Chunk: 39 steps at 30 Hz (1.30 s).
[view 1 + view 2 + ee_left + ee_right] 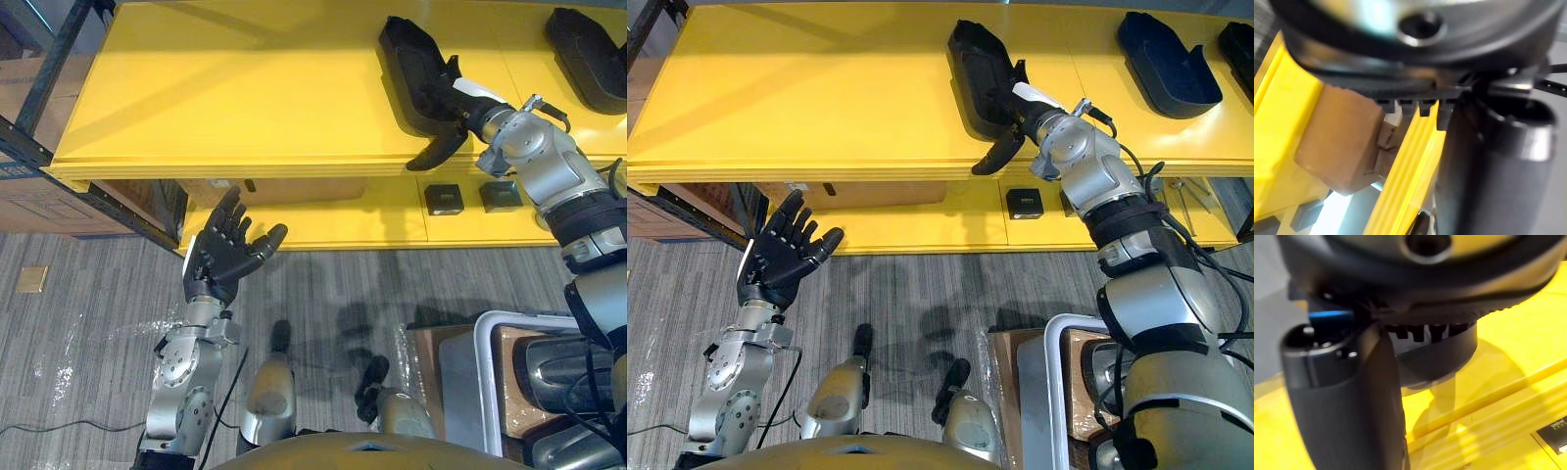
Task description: Walk over and take three plastic housings, then place them on the shelf
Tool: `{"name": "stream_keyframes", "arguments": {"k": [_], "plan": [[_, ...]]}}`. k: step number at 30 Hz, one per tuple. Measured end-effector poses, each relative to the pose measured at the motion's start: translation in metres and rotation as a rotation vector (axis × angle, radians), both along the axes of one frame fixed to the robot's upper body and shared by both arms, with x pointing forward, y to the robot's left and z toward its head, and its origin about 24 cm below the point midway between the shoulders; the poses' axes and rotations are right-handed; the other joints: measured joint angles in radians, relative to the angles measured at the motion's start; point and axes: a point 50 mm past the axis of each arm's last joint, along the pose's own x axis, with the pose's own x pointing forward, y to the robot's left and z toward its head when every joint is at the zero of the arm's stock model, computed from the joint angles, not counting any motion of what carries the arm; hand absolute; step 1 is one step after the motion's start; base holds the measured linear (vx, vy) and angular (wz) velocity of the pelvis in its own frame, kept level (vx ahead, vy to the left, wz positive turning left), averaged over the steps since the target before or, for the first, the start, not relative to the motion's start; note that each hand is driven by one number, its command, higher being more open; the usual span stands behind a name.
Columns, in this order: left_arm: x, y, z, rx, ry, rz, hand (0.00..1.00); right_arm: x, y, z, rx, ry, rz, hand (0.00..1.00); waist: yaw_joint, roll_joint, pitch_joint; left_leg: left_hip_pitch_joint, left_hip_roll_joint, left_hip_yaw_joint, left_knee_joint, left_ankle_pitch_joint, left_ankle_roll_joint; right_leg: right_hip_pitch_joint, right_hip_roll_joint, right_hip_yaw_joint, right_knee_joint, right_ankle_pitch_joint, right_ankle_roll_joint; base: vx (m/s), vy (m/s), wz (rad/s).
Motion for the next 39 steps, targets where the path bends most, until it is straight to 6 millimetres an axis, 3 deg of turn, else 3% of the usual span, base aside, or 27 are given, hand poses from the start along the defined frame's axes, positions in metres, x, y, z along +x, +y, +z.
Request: {"name": "stream_keyframes", "arguments": {"k": [7, 14, 27, 39], "plan": [[0.001, 0.000, -0.001, 0.000, 0.006, -0.001, 1.00, 0.000, -0.001, 0.014, 0.105, -0.027, -0.002, 1.00, -0.005, 0.002, 0.024, 0.001, 0.003, 0.000, -0.019, 0.009, -0.003, -0.015, 0.000, 0.001, 0.015, 0.000, -0.004, -0.03, 0.000, -0.01], [0.001, 0.001, -0.001, 0.003, 0.005, 0.000, 1.00, -0.004, -0.017, 0.051, 0.272, -0.116, -0.047, 1.00, -0.001, 0.014, 0.045, 0.001, 0.005, 0.000, -0.019, 0.021, -0.002, -0.019, 0.000, 0.000, 0.026, -0.004, -0.009, 0.01, -0.007, 0.00], [0.005, 0.000, 0.001, 0.012, 0.009, -0.018, 1.00, -0.003, -0.031, 0.040, 0.374, -0.031, -0.090, 1.00, 0.005, 0.014, 0.045, 0.017, 0.014, -0.002, -0.018, 0.018, -0.007, -0.018, 0.001, -0.001, 0.067, -0.034, -0.022, 0.00, -0.006, 0.00], [0.005, 0.004, -0.001, 0.027, 0.023, -0.020, 1.00, -0.001, -0.033, 0.042, 0.205, -0.050, -0.134, 1.00, 0.020, 0.008, 0.050, 0.013, 0.014, -0.003, -0.025, 0.022, -0.011, -0.041, -0.001, 0.001, 0.098, -0.049, -0.024, -0.01, -0.002, 0.00]]}}
